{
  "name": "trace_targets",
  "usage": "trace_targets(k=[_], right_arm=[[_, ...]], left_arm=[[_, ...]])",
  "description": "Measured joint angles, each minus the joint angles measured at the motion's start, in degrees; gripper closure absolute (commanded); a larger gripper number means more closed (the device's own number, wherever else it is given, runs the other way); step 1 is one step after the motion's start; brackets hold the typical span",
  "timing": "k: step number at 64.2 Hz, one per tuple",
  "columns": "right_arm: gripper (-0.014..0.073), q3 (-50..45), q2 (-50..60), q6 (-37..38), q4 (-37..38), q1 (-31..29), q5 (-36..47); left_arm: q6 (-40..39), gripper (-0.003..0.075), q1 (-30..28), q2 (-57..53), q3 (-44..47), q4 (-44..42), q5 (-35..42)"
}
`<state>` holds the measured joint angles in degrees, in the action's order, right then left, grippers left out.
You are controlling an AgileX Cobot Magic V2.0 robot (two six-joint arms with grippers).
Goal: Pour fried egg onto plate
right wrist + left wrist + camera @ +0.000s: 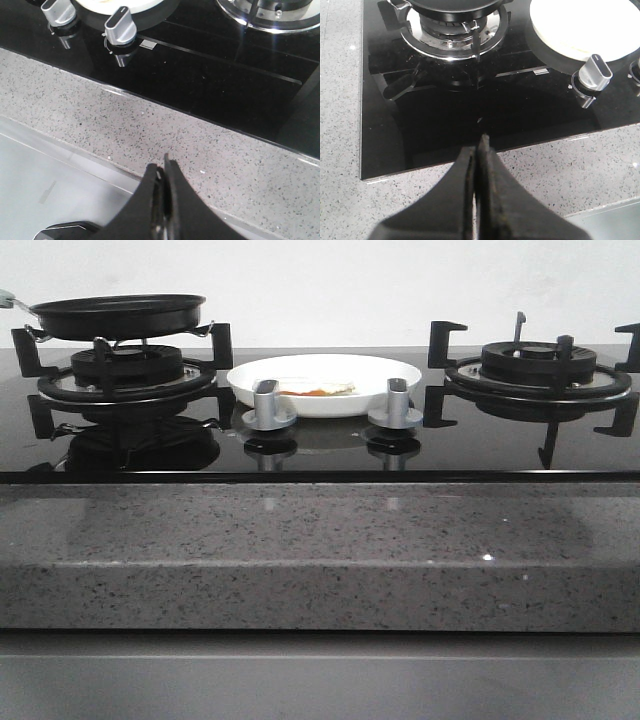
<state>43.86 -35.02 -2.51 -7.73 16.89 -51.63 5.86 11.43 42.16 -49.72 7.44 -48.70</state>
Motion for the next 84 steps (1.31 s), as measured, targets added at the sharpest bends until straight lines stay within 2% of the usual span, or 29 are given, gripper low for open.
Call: trace_targets(k=[11,27,36,47,61,84], right_arm=[[0.0663,0.0,0.0,0.0,0.0,0.0,0.1],[0.0663,0.0,0.0,0.0,0.0,0.0,0.1],[0.0663,0.0,0.0,0.0,0.0,0.0,0.1],[0.0663,0.0,0.0,0.0,0.0,0.0,0.1],[0.0663,0.0,0.0,0.0,0.1,0.0,0.1],[0.0663,0.0,0.0,0.0,0.1,0.0,0.1]], left_arm=[[0.0,0.0741,-2.5,-6.4,5.8,-1.3,6.0],[0.0,0.0741,-8.4,-24.6,28.2,-1.4,25.7],[0.0,0.0741,-9.1,-33.4,39.7,-1.3,34.3],[0.0,0.0741,-9.2,-40.6,48.8,-1.3,44.3],[0.0,0.0741,-10.1,-42.3,49.9,-1.2,51.2],[0.0,0.0741,-10.3,-42.3,49.9,-1.1,51.5]])
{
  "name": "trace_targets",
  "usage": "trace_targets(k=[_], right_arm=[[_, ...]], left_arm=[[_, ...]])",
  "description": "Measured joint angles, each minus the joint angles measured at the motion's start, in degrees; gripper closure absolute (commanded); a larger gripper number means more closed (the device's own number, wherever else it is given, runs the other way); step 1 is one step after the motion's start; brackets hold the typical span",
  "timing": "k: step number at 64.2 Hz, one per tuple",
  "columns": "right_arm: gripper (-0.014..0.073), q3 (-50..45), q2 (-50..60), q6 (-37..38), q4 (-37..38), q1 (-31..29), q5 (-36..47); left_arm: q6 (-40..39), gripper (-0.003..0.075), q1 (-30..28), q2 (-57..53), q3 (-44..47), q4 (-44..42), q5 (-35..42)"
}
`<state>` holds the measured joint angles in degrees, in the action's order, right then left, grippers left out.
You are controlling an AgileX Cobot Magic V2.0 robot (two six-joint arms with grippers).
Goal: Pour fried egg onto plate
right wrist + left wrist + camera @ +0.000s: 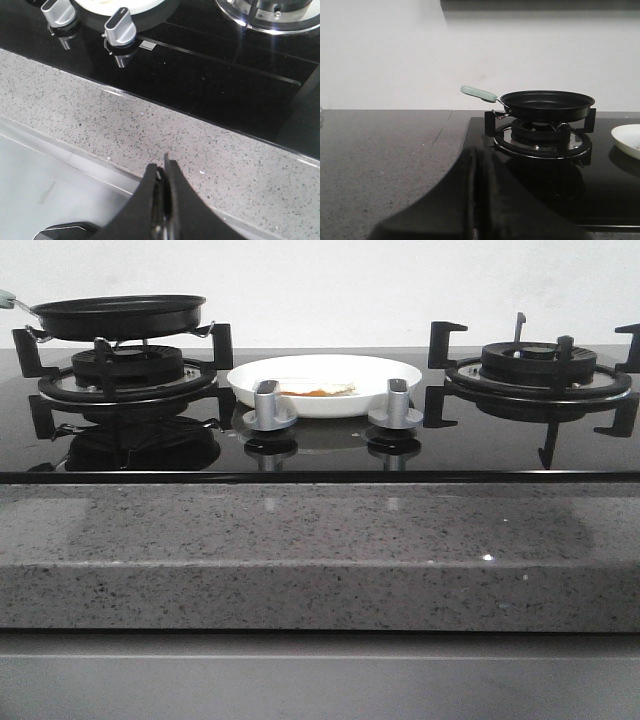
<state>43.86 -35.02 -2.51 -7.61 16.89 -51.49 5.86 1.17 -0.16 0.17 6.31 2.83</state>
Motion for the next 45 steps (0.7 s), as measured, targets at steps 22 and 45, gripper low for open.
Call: trace_targets(k=[22,45], right_arm=[[0.0663,0.0,0.0,0.0,0.0,0.0,0.0],[0.0663,-6.0,6.3,0.0,2.5,-3.9,6.4]], left_arm=[[0.0,0.0741,0.0,0.0,0.0,0.0,0.1],[0.0,0.0741,0.0,0.0,0.0,0.0,0.2]])
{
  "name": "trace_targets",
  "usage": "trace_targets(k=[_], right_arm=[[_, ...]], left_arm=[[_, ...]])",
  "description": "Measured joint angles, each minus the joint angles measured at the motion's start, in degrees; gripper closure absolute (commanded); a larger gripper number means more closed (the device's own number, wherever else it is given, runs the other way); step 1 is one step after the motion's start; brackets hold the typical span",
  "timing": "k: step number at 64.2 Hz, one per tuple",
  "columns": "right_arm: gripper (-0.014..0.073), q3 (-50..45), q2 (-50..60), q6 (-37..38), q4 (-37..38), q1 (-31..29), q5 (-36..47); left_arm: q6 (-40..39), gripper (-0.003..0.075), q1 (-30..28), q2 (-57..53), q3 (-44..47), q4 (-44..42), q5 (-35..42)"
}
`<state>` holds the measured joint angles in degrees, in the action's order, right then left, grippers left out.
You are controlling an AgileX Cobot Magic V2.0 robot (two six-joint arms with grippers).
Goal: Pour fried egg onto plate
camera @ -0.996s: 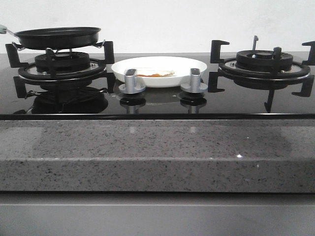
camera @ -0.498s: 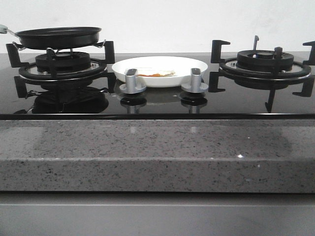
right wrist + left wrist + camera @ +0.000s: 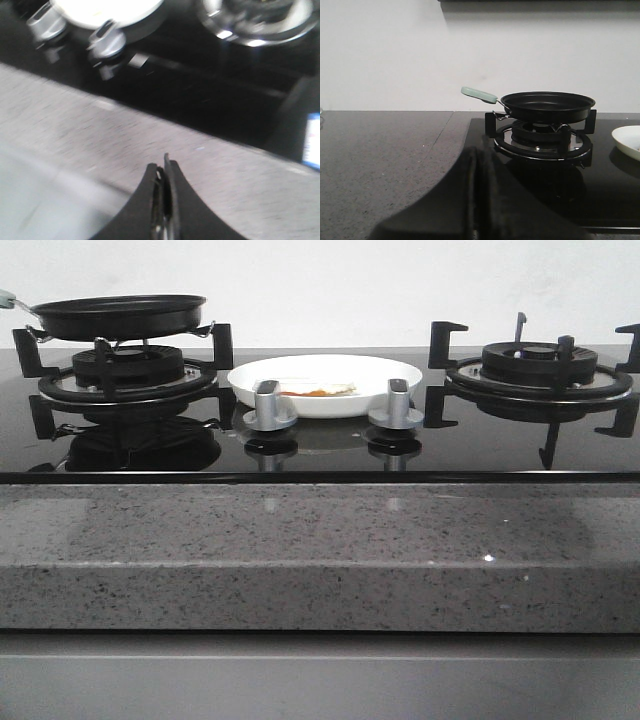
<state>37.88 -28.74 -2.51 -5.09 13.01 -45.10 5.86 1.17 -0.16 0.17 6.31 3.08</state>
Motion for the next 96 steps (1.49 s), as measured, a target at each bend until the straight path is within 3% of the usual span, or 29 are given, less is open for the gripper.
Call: trace_targets(k=[20,33,42,74,96], right_arm=[[0.0663,-22.6,19.3,0.0,0.6,-9.5,18.7],[0.0663,-35.2,28.6,0.0,-0.1,-10.3,32.4],[0.0663,-39.2,29.3,0.0,-0.2,-9.2,38.5],[0.0663,-39.4,29.4,0.0,-0.2,-8.4,40.5],[0.0663,-39.4,29.4,0.0,-0.3,-11.9,40.5]], left_arm=[[0.0,0.0741,0.0,0.0,0.0,0.0,0.0],[0.0,0.0741,0.0,0.0,0.0,0.0,0.0],[0.0,0.0741,0.0,0.0,0.0,0.0,0.0],[0.0,0.0741,0.0,0.0,0.0,0.0,0.0],[0.0,0.0741,0.0,0.0,0.0,0.0,0.0]])
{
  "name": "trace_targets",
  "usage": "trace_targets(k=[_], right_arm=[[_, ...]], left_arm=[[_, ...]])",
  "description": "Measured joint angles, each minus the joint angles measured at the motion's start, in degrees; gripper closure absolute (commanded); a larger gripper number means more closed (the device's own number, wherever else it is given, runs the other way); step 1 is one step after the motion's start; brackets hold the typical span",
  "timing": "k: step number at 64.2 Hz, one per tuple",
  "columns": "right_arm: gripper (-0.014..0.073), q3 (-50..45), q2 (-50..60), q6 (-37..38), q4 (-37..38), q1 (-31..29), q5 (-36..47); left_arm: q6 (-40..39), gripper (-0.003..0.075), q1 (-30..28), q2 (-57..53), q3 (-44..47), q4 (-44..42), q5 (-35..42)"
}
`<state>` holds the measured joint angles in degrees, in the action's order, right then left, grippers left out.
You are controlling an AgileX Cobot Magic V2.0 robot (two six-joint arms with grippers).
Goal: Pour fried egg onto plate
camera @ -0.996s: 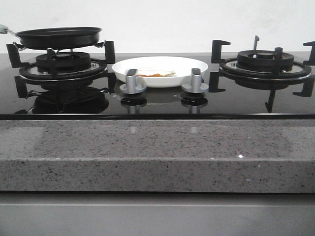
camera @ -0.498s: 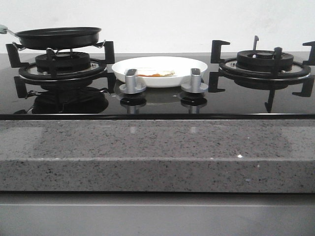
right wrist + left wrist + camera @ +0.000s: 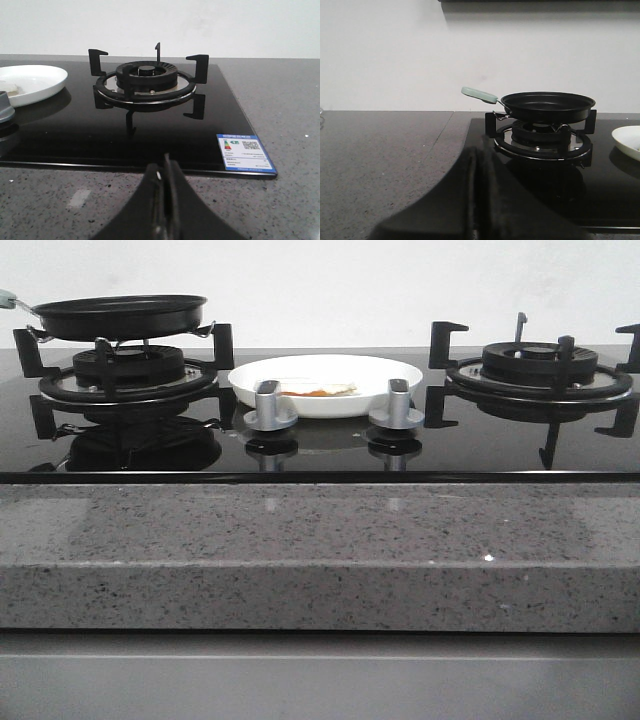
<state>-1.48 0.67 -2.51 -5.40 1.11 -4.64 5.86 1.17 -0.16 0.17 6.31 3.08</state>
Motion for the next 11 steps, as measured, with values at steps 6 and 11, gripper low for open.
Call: trace_targets(k=[6,11], right_arm=[[0.0663,0.0,0.0,0.0,0.0,0.0,0.0],[0.0663,0.0,0.0,0.0,0.0,0.0,0.0]], left_arm=[[0.0,0.0741,0.0,0.0,0.0,0.0,0.0],[0.0,0.0741,0.0,0.0,0.0,0.0,0.0]])
